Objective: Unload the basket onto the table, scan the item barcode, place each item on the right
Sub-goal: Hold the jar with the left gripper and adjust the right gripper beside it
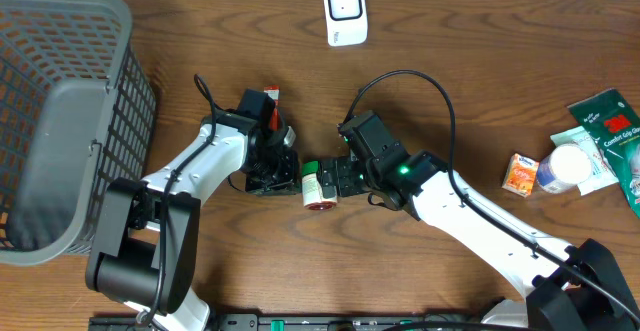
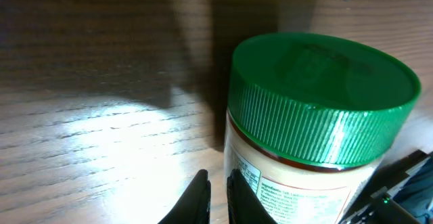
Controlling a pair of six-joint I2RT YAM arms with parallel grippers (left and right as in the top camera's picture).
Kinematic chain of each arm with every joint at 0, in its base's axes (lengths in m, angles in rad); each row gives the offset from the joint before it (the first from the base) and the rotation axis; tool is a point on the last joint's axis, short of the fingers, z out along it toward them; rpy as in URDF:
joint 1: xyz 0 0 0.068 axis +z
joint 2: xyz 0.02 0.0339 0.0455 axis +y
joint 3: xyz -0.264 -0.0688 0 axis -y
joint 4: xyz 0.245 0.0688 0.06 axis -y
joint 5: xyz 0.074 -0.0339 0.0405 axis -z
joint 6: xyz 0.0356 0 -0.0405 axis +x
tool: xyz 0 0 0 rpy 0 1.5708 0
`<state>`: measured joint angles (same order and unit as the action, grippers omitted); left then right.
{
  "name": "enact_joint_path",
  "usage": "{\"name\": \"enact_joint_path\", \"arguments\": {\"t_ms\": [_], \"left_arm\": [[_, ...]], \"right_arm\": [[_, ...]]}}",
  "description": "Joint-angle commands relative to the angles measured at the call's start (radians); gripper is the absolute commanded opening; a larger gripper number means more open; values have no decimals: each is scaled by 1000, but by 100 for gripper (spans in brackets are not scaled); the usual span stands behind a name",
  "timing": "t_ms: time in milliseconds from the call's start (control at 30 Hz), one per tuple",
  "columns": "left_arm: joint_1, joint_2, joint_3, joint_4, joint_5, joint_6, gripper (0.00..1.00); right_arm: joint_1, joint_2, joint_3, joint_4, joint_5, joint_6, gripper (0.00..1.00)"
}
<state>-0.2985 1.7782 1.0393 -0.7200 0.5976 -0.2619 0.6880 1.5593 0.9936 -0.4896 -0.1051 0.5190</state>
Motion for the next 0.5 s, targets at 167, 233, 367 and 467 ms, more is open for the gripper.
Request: {"name": "enact_joint_path", "arguments": {"t_ms": [167, 233, 367, 467], "left_arm": [[-44, -21, -1, 18, 50, -1, 11], [-65, -21, -1, 35, 43, -1, 11], [-79, -21, -1, 62, 37, -1, 11], [-78, -21, -1, 71, 39, -2, 12]], "right_arm": [[5, -2, 1, -5, -4, 27, 95], [5, -1, 1, -5, 7, 27, 96], [5, 5, 1, 1, 53, 79, 97], [-2, 19, 1, 10, 52, 79, 97]]}}
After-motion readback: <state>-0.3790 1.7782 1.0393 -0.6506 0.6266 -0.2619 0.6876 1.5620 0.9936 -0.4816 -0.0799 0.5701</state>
